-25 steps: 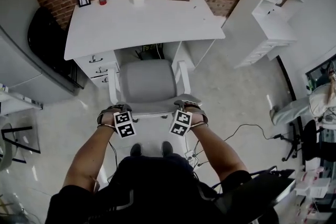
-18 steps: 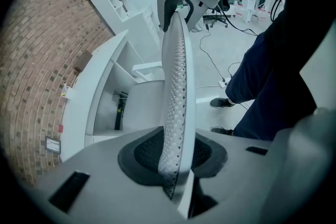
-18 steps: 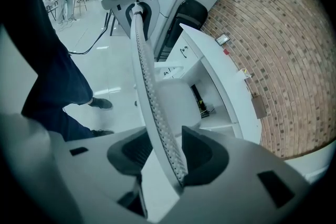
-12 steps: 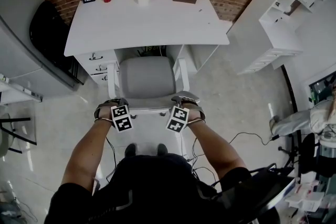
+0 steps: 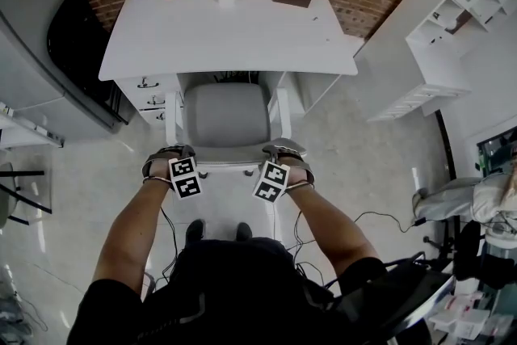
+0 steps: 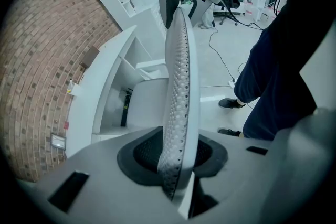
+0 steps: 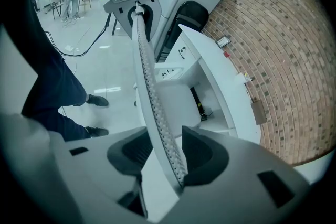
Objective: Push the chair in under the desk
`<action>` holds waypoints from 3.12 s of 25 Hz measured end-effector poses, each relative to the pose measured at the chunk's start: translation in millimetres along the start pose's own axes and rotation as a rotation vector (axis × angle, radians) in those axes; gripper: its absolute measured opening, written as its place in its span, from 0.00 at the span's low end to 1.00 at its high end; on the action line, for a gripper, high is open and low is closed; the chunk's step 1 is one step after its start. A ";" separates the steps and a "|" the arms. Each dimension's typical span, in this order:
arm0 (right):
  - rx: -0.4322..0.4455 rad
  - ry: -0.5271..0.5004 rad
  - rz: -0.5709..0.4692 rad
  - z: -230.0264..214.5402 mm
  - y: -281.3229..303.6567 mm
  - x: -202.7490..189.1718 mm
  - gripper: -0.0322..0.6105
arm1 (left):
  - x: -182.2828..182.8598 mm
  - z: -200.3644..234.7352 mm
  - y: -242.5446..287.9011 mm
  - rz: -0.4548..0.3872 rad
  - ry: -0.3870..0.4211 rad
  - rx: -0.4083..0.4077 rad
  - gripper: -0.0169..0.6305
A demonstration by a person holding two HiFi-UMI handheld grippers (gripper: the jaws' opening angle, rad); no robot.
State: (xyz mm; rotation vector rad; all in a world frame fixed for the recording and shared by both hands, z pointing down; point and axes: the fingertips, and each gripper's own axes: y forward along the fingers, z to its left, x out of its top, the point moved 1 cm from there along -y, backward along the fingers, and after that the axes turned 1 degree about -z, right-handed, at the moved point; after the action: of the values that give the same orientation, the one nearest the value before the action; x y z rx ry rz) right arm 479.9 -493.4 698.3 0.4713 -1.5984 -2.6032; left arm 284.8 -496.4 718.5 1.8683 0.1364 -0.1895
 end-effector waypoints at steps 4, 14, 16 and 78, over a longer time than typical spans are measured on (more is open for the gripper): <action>-0.005 -0.002 -0.005 -7.5 3.9 1.0 0.32 | 0.3 8.1 2.0 0.002 -0.018 0.008 0.20; 0.002 -0.008 -0.012 -17.8 8.9 -0.8 0.32 | 3.5 18.8 8.6 0.015 -0.043 0.016 0.22; 0.002 -0.008 -0.014 -18.5 9.2 0.4 0.32 | 2.4 20.9 9.5 0.019 -0.044 0.014 0.22; -0.186 0.856 -0.864 -12.2 -265.1 156.6 0.06 | -67.2 -35.2 -339.9 -0.890 -1.007 0.663 0.04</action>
State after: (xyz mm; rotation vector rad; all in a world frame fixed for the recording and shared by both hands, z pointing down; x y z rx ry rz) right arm 364.8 -412.2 424.3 2.2492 -0.9288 -2.2898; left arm 156.5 -360.7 424.5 1.9848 0.2070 -1.9255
